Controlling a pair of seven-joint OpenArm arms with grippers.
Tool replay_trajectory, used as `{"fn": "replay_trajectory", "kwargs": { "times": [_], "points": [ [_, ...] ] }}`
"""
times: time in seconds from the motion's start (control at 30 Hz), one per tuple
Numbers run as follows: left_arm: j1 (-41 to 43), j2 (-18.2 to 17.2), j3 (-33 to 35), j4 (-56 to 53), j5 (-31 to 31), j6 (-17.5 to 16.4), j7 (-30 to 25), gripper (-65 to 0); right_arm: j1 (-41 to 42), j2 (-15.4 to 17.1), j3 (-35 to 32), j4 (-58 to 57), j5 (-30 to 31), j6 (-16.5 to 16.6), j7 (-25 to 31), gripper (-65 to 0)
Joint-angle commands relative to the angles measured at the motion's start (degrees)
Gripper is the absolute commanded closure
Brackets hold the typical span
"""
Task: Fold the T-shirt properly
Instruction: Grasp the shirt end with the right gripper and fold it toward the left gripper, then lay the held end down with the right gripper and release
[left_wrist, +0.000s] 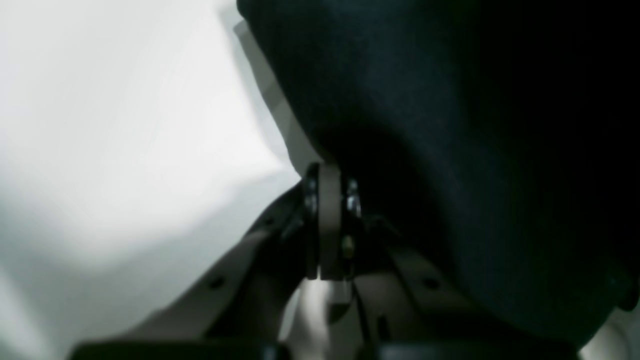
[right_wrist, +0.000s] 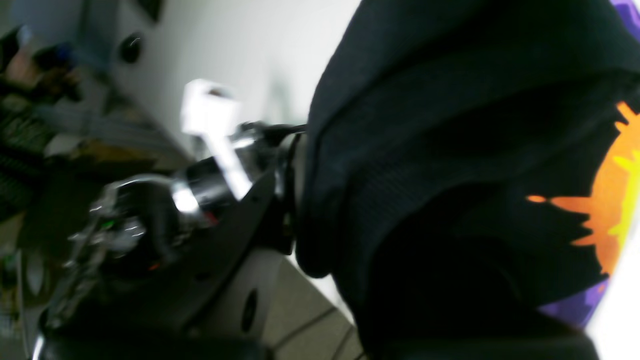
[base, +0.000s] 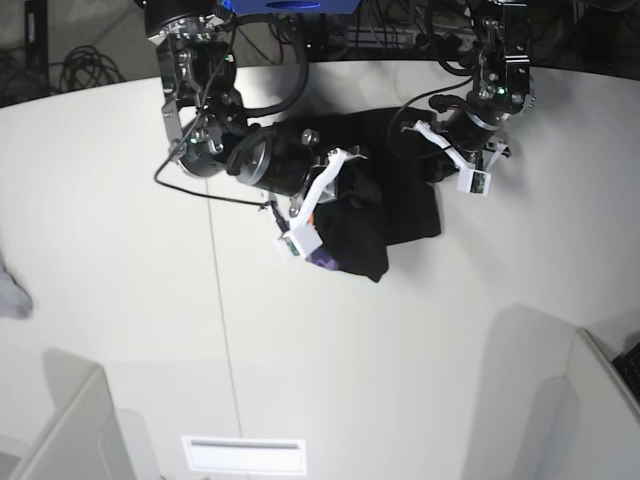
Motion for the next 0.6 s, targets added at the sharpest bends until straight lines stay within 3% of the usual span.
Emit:
{"fn": "replay_trajectory", "kwargs": {
  "times": [0.0, 0.1, 0.57],
  "points": [
    [0.80, -0.34, -0.10, 0.11, 1.62, 0.70, 2.85, 0.0, 1.12, -0.34, -0.12, 0.94, 1.28, -0.37, 1.20, 0.0],
    [0.80, -0.34, -0.10, 0.11, 1.62, 0.70, 2.85, 0.0, 1.38, -0.34, -0.21, 0.67, 1.28, -1.78, 1.20, 0.0],
    [1.16, -0.34, -0.10, 0.11, 1.62, 0.70, 2.85, 0.0, 3.84, 0.19, -4.69, -5.92, 1.28, -2.04, 5.25, 0.0]
  ]
}}
